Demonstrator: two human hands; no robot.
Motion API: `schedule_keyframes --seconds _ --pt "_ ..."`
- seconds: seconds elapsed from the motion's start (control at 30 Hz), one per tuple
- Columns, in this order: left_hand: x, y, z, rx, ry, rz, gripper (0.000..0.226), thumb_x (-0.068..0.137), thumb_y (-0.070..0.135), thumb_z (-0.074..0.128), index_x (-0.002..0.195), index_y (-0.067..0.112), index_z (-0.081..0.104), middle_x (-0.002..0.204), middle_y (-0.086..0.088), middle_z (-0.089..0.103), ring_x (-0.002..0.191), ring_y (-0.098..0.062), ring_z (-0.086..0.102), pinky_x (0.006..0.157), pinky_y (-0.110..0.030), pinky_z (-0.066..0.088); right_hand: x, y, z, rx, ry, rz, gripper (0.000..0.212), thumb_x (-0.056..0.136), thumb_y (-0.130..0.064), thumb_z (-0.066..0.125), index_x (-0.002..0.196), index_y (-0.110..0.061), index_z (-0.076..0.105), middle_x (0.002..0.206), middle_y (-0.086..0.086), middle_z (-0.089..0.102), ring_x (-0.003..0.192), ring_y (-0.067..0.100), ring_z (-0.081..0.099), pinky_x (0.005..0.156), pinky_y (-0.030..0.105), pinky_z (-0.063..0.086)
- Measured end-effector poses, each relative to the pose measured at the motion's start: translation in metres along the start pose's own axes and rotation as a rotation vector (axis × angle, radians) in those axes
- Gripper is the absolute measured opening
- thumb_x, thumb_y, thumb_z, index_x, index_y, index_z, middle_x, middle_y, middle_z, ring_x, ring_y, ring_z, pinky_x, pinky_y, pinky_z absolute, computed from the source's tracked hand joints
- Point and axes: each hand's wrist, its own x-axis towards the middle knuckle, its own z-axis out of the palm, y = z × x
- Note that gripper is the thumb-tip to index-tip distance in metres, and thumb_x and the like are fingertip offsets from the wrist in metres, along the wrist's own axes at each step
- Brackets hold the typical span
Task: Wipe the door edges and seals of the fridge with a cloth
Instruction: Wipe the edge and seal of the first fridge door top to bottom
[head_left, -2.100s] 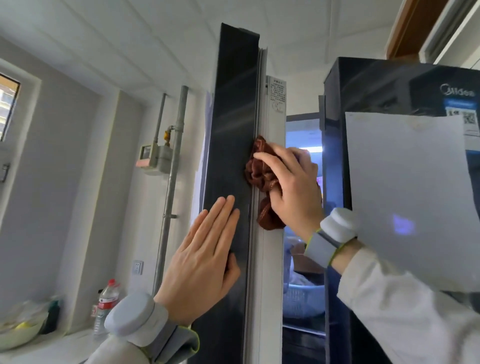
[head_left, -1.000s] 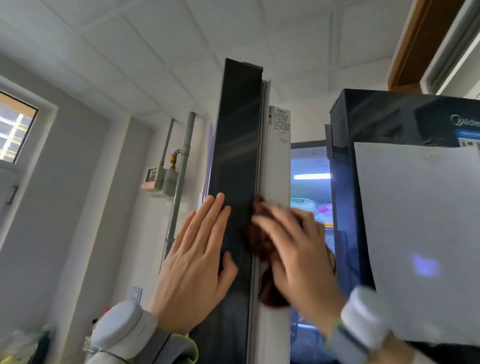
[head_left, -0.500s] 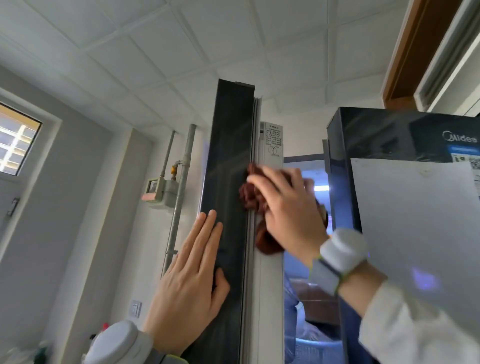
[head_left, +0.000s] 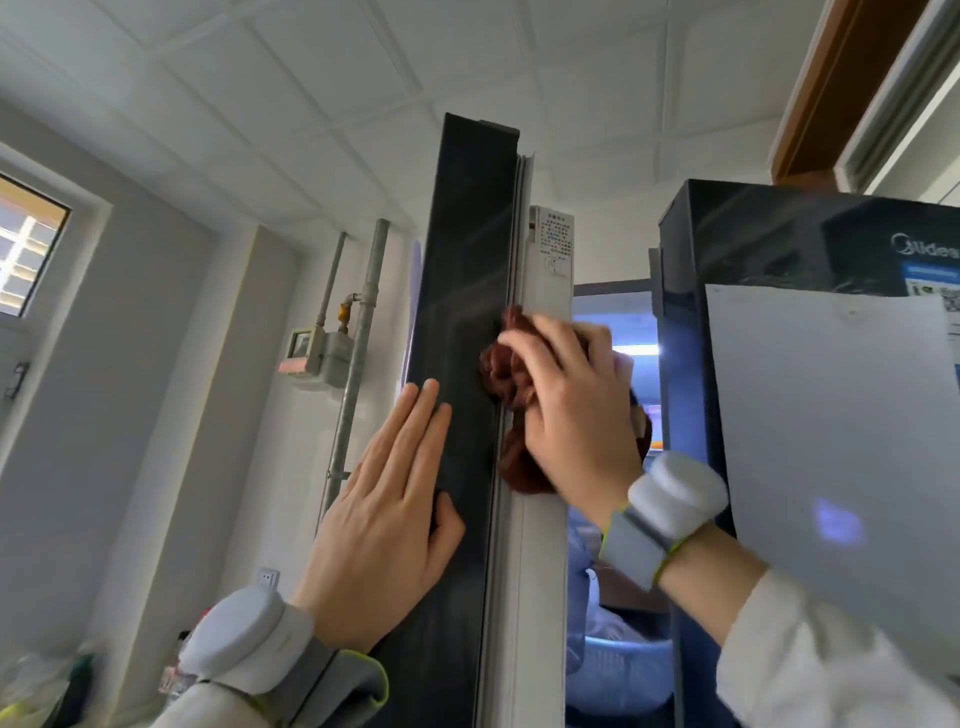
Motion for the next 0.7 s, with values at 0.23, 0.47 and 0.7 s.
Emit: schedule_keyframes --seconds 0.23,0.47,0.7 --pt "0.001 0.0 0.0 0.029 -0.01 0.026 0.057 0.088 0.025 0.038 0.139 0.0 0.033 0.148 -0.015 0.028 0.14 -0.022 0.019 0.116 -0.032 0.009 -0.093 -0.018 -0.031 0.029 -0.177 -0.183 0.039 0.084 -0.019 0.043 0.122 -0.021 0.049 0.133 0.001 0.049 0.111 0.027 0.048 0.083 0.045 0.049" --pt "0.002 0.006 0.002 0.02 0.006 0.053 0.058 0.088 0.022 0.036 0.141 0.001 0.03 0.149 -0.015 0.029 0.141 -0.024 0.019 0.116 -0.035 0.012 -0.09 0.002 -0.058 -0.041 -0.315 -0.343 0.038 0.086 -0.018 0.039 0.12 -0.024 0.054 0.13 -0.002 0.054 0.111 0.023 0.048 0.089 0.039 0.043" --pt "-0.017 0.033 0.014 0.072 -0.055 0.256 0.05 0.095 0.026 0.025 0.142 0.011 0.035 0.15 -0.006 0.031 0.141 -0.023 0.021 0.112 -0.047 0.018 -0.064 0.042 -0.083 -0.225 -0.301 -0.177 0.052 0.072 -0.012 0.035 0.116 -0.015 0.062 0.124 0.004 0.059 0.101 0.028 0.046 0.08 0.043 0.044"
